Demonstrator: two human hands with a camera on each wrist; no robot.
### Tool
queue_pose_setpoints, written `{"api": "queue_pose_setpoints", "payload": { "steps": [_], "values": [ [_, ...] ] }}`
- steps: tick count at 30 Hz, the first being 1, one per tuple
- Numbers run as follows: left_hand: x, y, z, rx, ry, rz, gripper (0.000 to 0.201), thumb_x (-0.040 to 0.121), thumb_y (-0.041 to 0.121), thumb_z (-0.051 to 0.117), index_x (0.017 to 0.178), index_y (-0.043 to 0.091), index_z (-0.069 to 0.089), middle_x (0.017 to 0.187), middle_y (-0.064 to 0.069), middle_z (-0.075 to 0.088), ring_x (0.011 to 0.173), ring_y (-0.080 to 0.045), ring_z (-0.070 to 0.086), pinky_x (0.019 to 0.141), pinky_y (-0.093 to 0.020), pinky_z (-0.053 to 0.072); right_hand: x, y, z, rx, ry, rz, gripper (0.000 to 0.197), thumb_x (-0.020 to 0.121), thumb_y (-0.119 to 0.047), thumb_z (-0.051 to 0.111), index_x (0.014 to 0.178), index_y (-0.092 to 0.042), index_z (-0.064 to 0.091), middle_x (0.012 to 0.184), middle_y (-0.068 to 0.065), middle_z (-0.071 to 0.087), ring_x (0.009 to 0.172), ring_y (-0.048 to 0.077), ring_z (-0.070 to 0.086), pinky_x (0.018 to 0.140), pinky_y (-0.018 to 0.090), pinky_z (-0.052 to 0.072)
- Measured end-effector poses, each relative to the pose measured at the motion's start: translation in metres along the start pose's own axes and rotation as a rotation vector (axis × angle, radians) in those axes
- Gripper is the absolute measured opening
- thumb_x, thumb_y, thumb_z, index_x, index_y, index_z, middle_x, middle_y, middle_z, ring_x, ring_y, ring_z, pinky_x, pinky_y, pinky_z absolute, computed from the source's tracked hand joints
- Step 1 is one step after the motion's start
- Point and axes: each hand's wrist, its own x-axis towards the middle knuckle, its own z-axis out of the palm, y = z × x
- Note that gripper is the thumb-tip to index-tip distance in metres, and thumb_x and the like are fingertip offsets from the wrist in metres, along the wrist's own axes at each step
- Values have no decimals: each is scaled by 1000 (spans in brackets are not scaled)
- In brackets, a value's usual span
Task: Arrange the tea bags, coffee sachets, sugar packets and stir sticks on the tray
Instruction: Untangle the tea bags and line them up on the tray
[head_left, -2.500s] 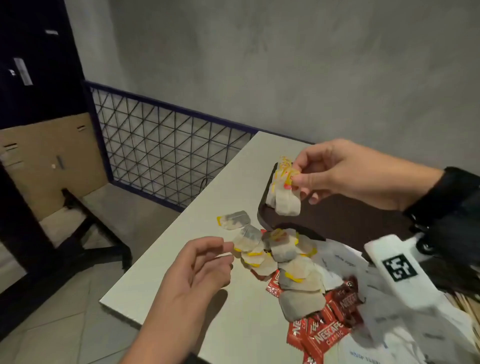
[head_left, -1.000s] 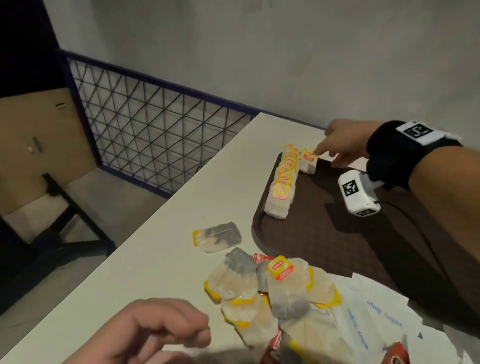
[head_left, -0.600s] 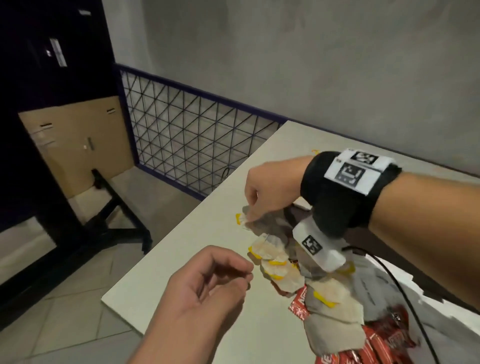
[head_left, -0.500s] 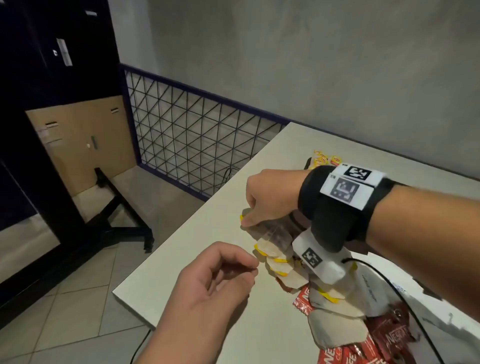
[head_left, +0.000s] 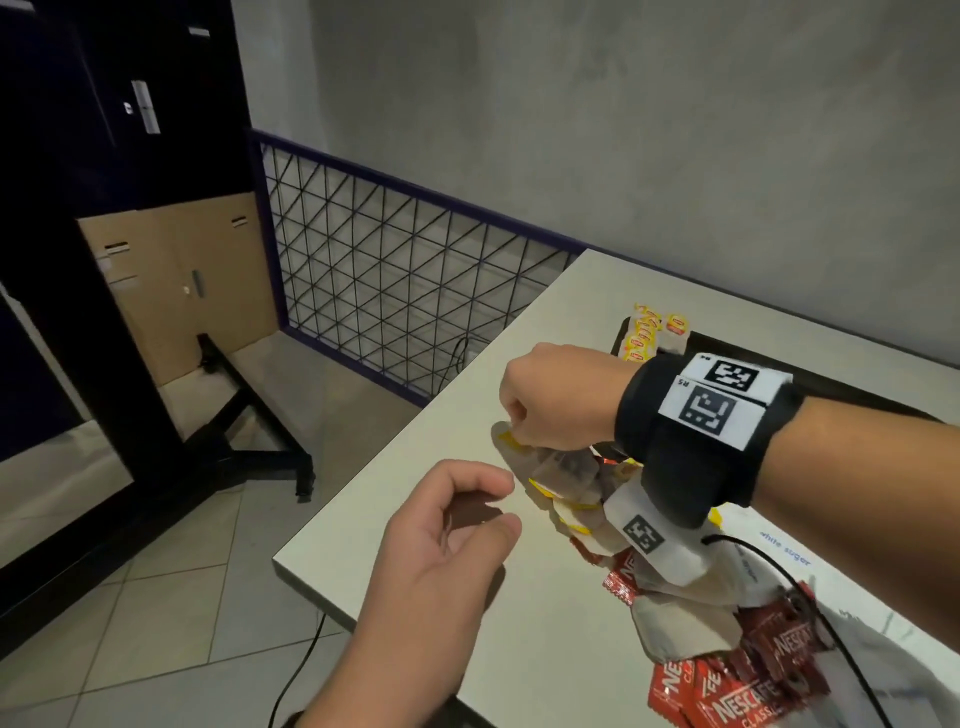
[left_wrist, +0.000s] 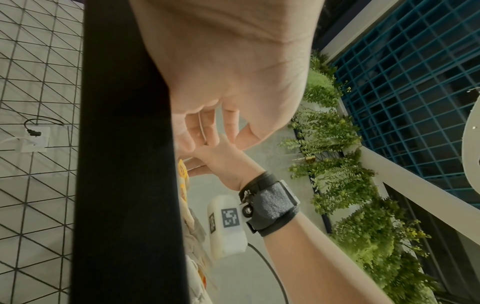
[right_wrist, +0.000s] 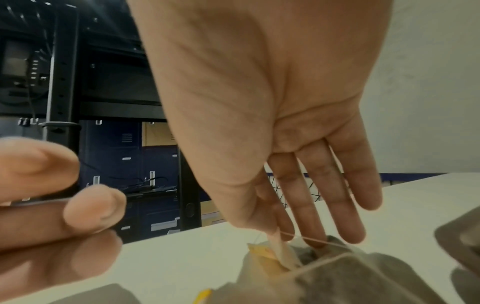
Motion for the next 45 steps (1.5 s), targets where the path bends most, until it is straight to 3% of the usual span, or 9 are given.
{"api": "queue_pose_setpoints", "payload": {
  "steps": [3,7,12,18,24,26,32,38,45],
  "values": [
    [1,-6,-1,15,94,22,27,85,2,72,91,29,70,98,5,69,79,-16,56,68,-27,47,-7,5,1,158,15,-7,18,92,-22,58,81,-15,71,78,3,68,73,22,63,60,31,48],
    [0,-6,0,20,258,34,37,94,10,63,111,43,64,114,22,64,117,3,55,96,-38,49,-29,8,-15,406,98,-42,15,95,-28,60,88,-25,73,83,-10,70,79,8,65,72,29,55],
    [0,-3,-2,18,267,42,43,99,14,56,120,52,59,128,26,61,132,-4,51,97,-40,44,-74,-1,-32,719,120,-106,13,96,-25,65,86,-20,73,78,-3,71,53,-2,56,52,20,48],
    [-6,4,-6,-47,-44,22,19,93,27,67,111,24,74,107,-14,73,98,-38,69,78,-35,56,-111,-13,-18,871,63,-138,13,96,-18,66,88,-12,74,76,10,73,57,5,56,55,21,45],
    [-8,6,1,50,-19,54,10,89,14,72,81,17,77,68,-4,67,57,-11,58,58,-34,56,-127,-19,7,1109,79,23,21,99,-13,58,91,-3,74,87,23,72,67,17,64,69,40,53],
    [-7,5,2,-24,-32,-10,6,88,16,73,84,13,76,70,-9,64,60,-18,56,69,-48,60,-127,-14,9,1160,125,104,23,98,-15,58,90,-7,77,87,15,75,67,16,62,66,35,51],
    [-2,-2,-5,-121,65,-49,9,94,15,67,93,9,74,96,-17,69,79,-30,59,78,-50,55,-116,6,7,677,308,176,8,91,-25,69,89,-22,76,85,-9,73,80,6,67,67,19,52],
    [1,-4,-7,-128,123,-32,11,96,16,66,98,9,74,96,-13,71,82,-26,60,79,-45,54,-97,-8,24,261,236,99,32,84,-52,71,99,-24,68,88,-7,62,82,13,54,69,30,48],
    [5,-7,-8,-116,142,-58,9,94,17,69,96,12,77,95,-11,73,82,-25,62,78,-41,57,-82,-20,31,150,239,161,25,90,-42,66,92,-18,70,89,3,67,84,23,60,74,39,57]
  ]
}}
